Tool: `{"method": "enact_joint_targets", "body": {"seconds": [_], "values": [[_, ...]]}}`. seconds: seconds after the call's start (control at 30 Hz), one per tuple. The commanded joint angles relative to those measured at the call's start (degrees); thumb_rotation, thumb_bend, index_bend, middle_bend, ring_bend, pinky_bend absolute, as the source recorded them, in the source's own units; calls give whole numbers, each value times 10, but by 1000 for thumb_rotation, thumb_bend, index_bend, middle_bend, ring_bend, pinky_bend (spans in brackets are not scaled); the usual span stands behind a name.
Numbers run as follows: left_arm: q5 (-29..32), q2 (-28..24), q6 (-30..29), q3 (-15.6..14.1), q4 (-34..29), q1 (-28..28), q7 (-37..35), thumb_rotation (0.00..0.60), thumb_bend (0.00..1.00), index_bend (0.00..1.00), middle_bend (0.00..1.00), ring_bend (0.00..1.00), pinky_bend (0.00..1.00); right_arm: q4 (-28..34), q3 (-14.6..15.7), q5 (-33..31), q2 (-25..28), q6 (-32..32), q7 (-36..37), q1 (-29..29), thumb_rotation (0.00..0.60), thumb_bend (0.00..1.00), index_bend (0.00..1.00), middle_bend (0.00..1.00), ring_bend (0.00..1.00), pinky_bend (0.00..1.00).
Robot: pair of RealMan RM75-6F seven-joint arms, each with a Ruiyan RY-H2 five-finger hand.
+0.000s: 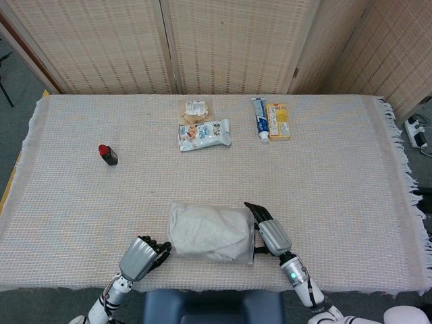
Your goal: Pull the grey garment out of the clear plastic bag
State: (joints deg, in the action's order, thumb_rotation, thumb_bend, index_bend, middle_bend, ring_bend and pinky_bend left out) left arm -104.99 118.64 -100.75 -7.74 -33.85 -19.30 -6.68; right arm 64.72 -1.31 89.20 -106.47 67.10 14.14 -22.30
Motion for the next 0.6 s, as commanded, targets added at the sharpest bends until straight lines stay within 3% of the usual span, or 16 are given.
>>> {"method": "enact_joint_targets", "body": {"seconds": [0.03,0.3,0.6], "values": [[0,0,-1,0,-1,0,-1,600,488,740,1000,1000,1000,5,0,-3,-1,2,-6,1,600,382,633,18,0,0],[5,-7,-2,7,-4,-4,1,600,488,739,1000,1000,1000,38,-2,-12,24,11,-29,7,600,428,684,41,0,0],[29,-22,6,30,27,-10,-7,600,499,745,1000,1000,1000,106,13,-12,119,24,-54,22,600,435,695,52,0,0]]}}
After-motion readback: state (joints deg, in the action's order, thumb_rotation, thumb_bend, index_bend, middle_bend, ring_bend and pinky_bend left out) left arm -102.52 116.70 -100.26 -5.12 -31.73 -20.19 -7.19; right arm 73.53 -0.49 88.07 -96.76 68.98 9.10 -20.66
